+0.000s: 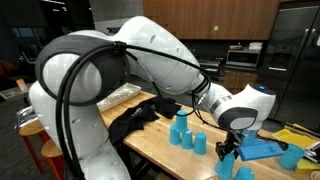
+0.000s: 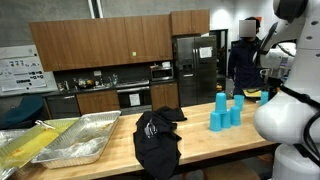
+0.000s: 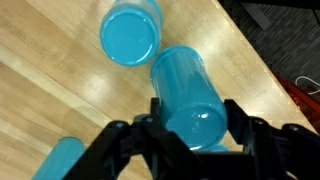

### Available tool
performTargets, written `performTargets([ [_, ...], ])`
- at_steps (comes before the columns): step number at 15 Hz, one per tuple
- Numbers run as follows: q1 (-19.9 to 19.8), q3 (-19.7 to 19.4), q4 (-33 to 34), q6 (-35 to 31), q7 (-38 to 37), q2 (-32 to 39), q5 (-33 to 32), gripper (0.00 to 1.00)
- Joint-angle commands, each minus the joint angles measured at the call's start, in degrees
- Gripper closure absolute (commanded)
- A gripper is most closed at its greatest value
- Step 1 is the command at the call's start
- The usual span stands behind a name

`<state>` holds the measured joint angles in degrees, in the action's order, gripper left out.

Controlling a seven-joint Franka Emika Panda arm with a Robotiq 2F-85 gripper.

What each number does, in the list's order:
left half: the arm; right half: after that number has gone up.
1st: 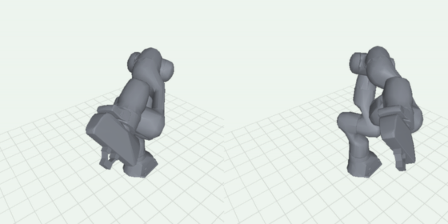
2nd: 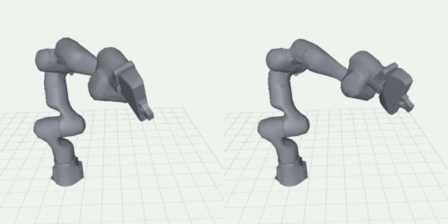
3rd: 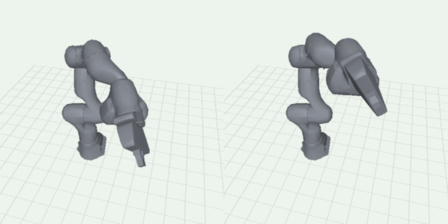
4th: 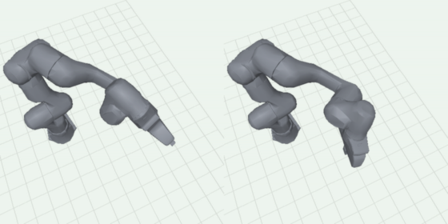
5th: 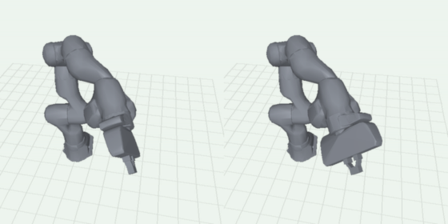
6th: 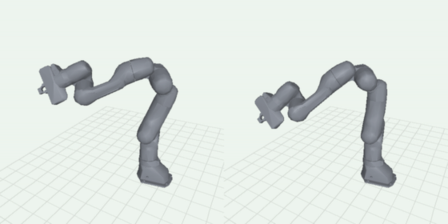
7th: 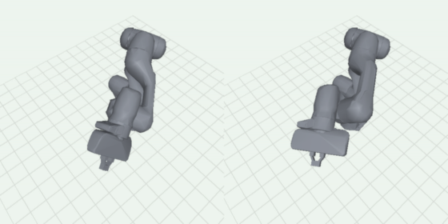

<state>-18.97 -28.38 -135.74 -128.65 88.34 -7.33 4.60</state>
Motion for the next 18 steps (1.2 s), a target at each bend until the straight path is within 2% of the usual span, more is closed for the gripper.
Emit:
performTargets([
  [1,-0.8,1.2,2.1,-0.2,1.2,2.7,-1.2,0.62],
  [16,-1.7,3.5,2.4,-2.3,3.6,7.7,0.3,0.60],
  [17,-1.7,3.6,2.3,-2.4,3.5,7.7,0.3,0.42],
  [18,-1.8,3.8,2.4,-2.1,3.0,7.8,-0.1,0.12],
])
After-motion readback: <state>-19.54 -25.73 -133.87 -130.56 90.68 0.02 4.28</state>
